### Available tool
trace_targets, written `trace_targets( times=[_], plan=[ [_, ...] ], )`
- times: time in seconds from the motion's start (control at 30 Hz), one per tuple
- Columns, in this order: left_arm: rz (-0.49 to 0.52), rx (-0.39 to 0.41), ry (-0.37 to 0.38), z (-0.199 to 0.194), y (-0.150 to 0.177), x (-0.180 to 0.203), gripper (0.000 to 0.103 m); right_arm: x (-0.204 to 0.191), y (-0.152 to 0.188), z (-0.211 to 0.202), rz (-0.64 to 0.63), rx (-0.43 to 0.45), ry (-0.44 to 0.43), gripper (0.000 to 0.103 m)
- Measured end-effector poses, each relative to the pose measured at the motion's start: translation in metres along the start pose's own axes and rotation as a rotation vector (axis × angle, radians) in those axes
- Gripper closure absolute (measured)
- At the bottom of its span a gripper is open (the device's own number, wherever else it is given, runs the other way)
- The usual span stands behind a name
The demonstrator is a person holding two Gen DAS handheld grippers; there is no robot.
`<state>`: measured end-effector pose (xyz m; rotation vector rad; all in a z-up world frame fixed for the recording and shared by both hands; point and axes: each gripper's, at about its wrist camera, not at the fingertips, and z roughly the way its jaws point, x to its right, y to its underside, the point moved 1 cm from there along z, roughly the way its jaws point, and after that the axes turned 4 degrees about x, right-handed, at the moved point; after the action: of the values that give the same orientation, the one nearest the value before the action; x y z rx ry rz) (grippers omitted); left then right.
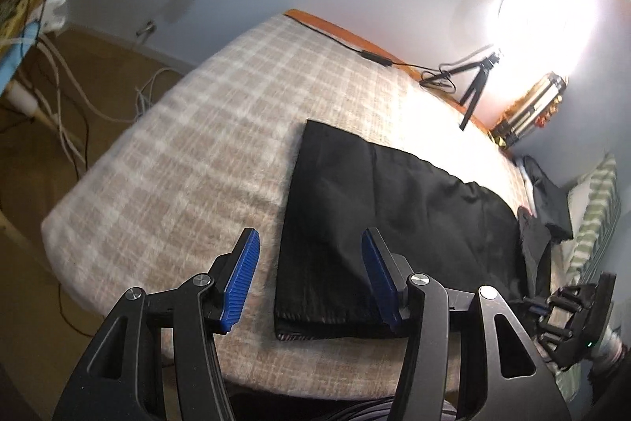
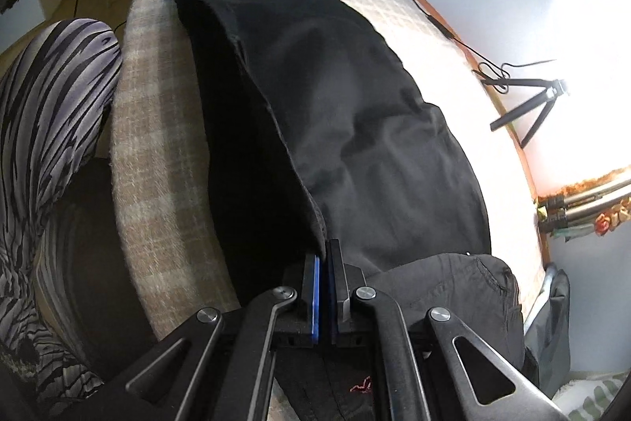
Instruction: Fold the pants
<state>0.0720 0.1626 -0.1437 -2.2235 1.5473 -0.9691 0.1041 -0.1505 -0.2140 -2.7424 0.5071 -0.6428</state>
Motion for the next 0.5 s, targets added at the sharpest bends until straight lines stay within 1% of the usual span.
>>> trace_targets(
  times=[0.03,0.13,0.23,0.27,0.3,0.4,0.43,0.5],
  plan=[
    [0.015,-0.007,0.006,0.003,0.001,0.002,0.050,0.001,0.001,0.000,0.002,0.000,0.008,0.103],
    [0.073,-0.056,0.042,0.019,0.003,0.018,0.050,-0.001,0.001,0.003,0.016,-0.001,-0.018,0.101],
    [0.170,-0.111,0.077,0.041,0.011,0.048,0.050,0.001,0.001,0.006,0.069,0.001,-0.031,0.098],
    [0.200,-0.133,0.091,0.048,0.014,0.057,0.050,0.003,0.002,0.004,0.096,0.012,-0.037,0.095],
    [0.221,-0.150,0.102,0.053,0.016,0.064,0.050,0.007,0.003,0.001,0.136,0.028,-0.053,0.094],
    [0.304,-0.213,0.121,0.077,0.025,0.087,0.050,0.022,0.008,-0.013,0.253,0.076,-0.103,0.078],
    [0.320,-0.223,0.123,0.080,0.027,0.089,0.050,0.026,0.011,-0.019,0.286,0.094,-0.114,0.071],
    [0.361,-0.252,0.121,0.089,0.033,0.095,0.050,0.038,0.017,-0.036,0.365,0.143,-0.139,0.068]
  ],
)
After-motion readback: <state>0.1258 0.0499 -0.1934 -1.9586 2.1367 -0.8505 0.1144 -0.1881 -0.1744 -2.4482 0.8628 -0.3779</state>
